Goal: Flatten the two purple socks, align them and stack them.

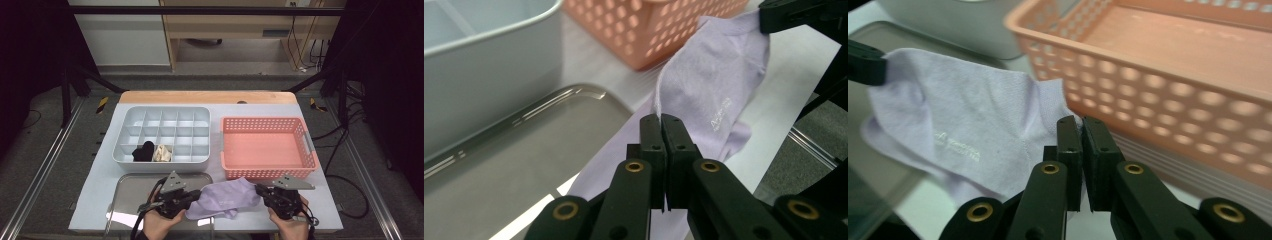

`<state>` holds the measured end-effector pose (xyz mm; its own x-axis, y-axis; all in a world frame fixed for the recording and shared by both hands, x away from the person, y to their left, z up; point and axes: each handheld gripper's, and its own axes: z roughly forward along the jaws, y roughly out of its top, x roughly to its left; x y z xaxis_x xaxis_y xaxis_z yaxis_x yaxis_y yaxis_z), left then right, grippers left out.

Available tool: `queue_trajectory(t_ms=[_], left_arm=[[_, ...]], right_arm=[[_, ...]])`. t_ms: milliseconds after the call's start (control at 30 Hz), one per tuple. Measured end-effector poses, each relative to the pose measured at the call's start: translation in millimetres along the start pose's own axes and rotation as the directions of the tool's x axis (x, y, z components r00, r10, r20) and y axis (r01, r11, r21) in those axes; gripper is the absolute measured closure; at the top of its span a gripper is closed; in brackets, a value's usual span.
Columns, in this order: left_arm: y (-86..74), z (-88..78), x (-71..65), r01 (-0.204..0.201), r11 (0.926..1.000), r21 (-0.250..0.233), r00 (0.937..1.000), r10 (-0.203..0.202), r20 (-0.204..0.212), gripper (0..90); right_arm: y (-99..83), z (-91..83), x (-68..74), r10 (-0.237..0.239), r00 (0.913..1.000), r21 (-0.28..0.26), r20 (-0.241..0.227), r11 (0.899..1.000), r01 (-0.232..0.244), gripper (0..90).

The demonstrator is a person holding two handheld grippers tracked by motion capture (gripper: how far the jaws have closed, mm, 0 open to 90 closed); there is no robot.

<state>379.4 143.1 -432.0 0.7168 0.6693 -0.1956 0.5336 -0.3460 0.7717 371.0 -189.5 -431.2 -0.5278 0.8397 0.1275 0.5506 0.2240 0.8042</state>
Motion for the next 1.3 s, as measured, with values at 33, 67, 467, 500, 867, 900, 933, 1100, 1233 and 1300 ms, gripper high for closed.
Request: queue_trajectory(t_ms=[33, 67, 467, 500, 867, 900, 933, 1100, 1233, 1300], left_arm=[[-3.0, -2.7, 2.3, 0.006, 1.0000, 0.001, 1.0000, -0.006, -0.003, 88.1], [-8.1, -6.7, 6.6, 0.013, 0.9999, 0.002, 0.9999, -0.013, -0.008, 88.0], [-29.3, -9.6, 25.7, 0.060, 0.9973, 0.043, 0.9975, -0.059, -0.040, 87.6], [-30.0, -9.4, 26.1, 0.061, 0.9972, 0.042, 0.9971, -0.059, -0.048, 87.5], [-37.4, -4.2, 31.7, 0.092, 0.9914, 0.093, 0.9941, -0.087, -0.065, 87.2], [-37.2, -4.6, 31.4, 0.093, 0.9916, 0.090, 0.9941, -0.087, -0.065, 87.2], [-36.8, -5.5, 31.3, 0.092, 0.9920, 0.086, 0.9943, -0.087, -0.061, 87.2], [-37.3, -6.3, 33.4, 0.102, 0.9916, 0.079, 0.9932, -0.097, -0.064, 86.2], [-38.5, -3.9, 35.9, 0.116, 0.9913, 0.063, 0.9900, -0.110, -0.088, 73.7], [-38.7, -2.2, 36.9, 0.127, 0.9908, 0.047, 0.9884, -0.122, -0.090, 64.0]], right_arm=[[1.4, 2.4, 5.0, 0.002, 0.9998, 0.006, -0.020, 1.000, -0.002, 87.2], [2.0, 3.9, 7.8, -0.002, 0.9996, 0.007, -0.027, 1.000, 0.003, 87.3], [1.7, 34.4, 31.5, -0.030, 0.9973, 0.089, -0.067, 0.995, 0.036, 87.1], [1.3, 36.3, 31.5, -0.029, 0.9973, 0.095, -0.068, 0.995, 0.036, 87.1], [-5.7, 50.7, 25.5, -0.010, 0.9972, 0.145, -0.075, 0.989, 0.021, 86.8], [-6.7, 52.6, 25.0, -0.008, 0.9973, 0.152, -0.073, 0.988, 0.019, 86.8], [-7.5, 54.2, 24.7, -0.004, 0.9973, 0.158, -0.073, 0.987, 0.016, 86.8], [-1.9, 48.9, 27.8, -0.010, 0.9948, 0.105, -0.101, 0.994, 0.020, 87.0], [-2.3, 52.2, 27.9, 0.004, 0.9941, 0.117, -0.108, 0.993, 0.009, 86.9], [-6.8, 58.7, 26.3, 0.012, 0.9948, 0.155, -0.101, 0.988, 0.004, 86.9]])
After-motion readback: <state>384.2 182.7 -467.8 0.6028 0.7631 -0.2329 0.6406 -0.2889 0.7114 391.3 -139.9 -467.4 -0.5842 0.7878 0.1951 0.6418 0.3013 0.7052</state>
